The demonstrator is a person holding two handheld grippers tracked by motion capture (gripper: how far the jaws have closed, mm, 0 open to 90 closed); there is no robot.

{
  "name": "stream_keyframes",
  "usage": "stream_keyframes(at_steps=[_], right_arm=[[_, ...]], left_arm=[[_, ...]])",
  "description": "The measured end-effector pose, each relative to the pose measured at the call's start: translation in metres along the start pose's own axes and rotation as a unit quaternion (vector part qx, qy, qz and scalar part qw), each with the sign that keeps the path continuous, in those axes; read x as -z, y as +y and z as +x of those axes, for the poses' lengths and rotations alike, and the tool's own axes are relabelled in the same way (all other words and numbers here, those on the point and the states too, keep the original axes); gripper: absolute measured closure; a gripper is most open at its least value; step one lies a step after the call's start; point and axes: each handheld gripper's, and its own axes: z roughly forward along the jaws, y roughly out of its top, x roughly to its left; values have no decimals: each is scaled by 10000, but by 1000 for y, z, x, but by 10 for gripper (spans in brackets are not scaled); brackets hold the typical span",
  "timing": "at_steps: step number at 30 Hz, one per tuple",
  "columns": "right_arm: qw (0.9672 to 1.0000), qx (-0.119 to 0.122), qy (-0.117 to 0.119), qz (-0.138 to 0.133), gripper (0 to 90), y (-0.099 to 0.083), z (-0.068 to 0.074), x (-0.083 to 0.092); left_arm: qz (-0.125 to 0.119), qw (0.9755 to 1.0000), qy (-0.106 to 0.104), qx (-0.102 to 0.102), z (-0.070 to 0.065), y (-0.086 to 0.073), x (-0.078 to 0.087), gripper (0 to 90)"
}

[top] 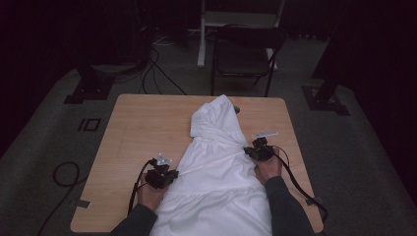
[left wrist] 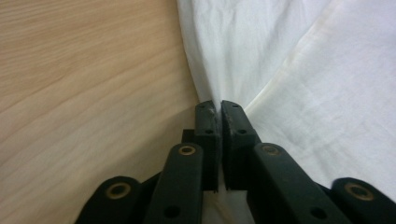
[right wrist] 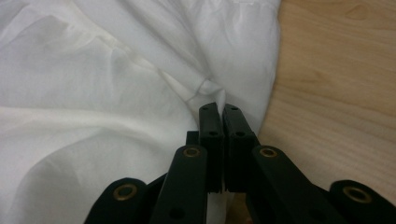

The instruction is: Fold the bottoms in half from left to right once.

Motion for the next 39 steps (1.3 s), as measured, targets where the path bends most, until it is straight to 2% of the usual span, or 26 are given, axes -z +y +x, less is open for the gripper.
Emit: stream_keyframes(at_steps=[2,3,5,8,9,10,12,13,16,17,20,21,22,25,26,27,28,29,31,32,33,34,35,39], right_arm=[[9999,106,-75,78,818,1,4,1],[9997,166,-147,102,734,3,5,1],[9992,248,-300,-13,629,8,6,2],[9990,271,-240,-268,511,23,7,4],[9988,305,-127,-363,493,31,8,3],[9987,349,-44,-373,472,37,10,1],[9986,446,70,-286,464,46,12,-9],[9985,496,67,-198,472,48,13,-14],[9984,550,49,106,492,47,13,-31],[9985,517,60,156,496,45,12,-34],[9989,443,130,79,513,38,12,-34],[9991,398,157,51,526,35,12,-32],[9990,413,171,24,535,28,15,-27],[9985,467,288,54,542,16,23,-17],[9985,467,288,54,542,16,23,-17],[9980,506,349,117,542,13,26,-14],[9968,600,432,313,528,10,33,-8],[9963,651,448,327,494,11,37,-5],[9960,764,449,99,458,17,45,2],[9960,764,449,99,458,17,45,2],[9952,832,514,-22,453,23,50,5],[9928,1018,608,-170,454,37,59,5],[9919,1086,632,-194,461,43,64,3],[9857,1402,874,-346,485,62,86,-13]], left_arm=[[-193,9998,53,85,5,7,3,689],[-275,9995,29,154,8,13,4,624],[-457,9988,-52,181,12,30,4,565],[-625,9977,-191,184,15,57,-6,516],[-642,9976,-209,175,15,66,-13,496],[-556,9981,-230,158,15,74,-21,478],[-400,9987,-274,123,13,85,-40,474],[-303,9992,-223,120,12,87,-49,480],[-84,9992,-272,266,12,84,-68,544],[-145,9992,-267,263,11,81,-70,566],[-132,9995,-228,187,11,77,-67,678],[-104,9996,-220,155,11,73,-63,678],[-93,9995,-244,152,10,69,-60,750],[-44,9993,-358,113,4,55,-49,784],[-44,9993,-358,113,4,55,-49,785],[13,9991,-425,9,0,46,-42,785],[49,9988,-479,-21,-2,43,-38,782],[67,9988,-489,-61,-2,41,-36,758],[-49,9987,-502,-59,-1,42,-34,636],[-49,9987,-502,-59,-1,42,-34,595],[-166,9985,-517,27,2,46,-34,595],[-185,9985,-504,74,2,49,-35,559],[-189,9986,-484,72,3,52,-37,544],[-48,9993,-372,91,2,58,-47,565]])
